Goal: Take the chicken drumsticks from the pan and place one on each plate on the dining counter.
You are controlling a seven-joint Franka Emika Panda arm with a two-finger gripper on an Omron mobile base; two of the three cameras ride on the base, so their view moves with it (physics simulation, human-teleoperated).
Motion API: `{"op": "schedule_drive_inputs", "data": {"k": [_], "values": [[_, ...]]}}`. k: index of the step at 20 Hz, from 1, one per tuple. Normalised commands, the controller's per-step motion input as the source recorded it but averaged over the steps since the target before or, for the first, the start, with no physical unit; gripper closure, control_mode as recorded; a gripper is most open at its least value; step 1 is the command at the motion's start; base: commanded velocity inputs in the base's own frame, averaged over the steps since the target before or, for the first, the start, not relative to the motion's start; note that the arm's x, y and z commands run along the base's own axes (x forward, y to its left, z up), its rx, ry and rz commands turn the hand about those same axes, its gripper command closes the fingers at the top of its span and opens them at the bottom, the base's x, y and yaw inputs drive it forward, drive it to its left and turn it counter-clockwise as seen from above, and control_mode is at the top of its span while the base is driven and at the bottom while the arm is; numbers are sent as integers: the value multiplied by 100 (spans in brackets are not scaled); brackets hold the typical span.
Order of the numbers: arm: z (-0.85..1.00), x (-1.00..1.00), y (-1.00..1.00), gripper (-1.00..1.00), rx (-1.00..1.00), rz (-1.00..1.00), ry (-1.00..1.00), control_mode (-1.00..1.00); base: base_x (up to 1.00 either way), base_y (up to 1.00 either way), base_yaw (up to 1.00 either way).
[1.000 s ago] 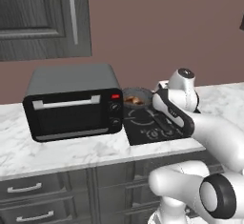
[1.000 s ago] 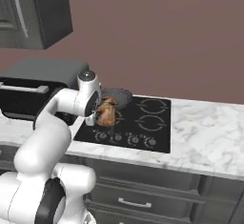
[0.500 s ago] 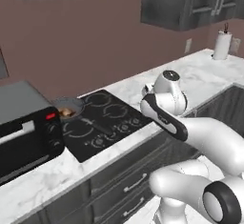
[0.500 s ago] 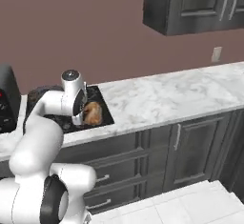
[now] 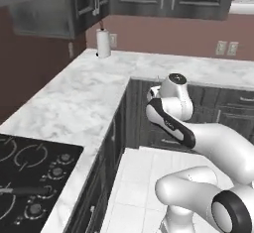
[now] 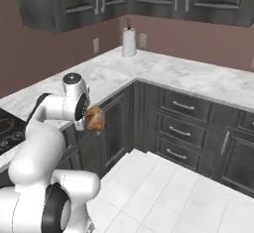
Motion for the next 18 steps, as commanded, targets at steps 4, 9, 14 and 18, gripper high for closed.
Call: {"op": "schedule_drive_inputs", "data": {"k": [4,9,14,18], "values": [[0,0,0,100,0,0,0,100,0,2,-100],[0,0,0,100,0,0,0,100,0,4,-100],[0,0,0,100,0,0,0,100,0,4,-100],[0,0,0,100,0,0,0,100,0,5,-100]]}}
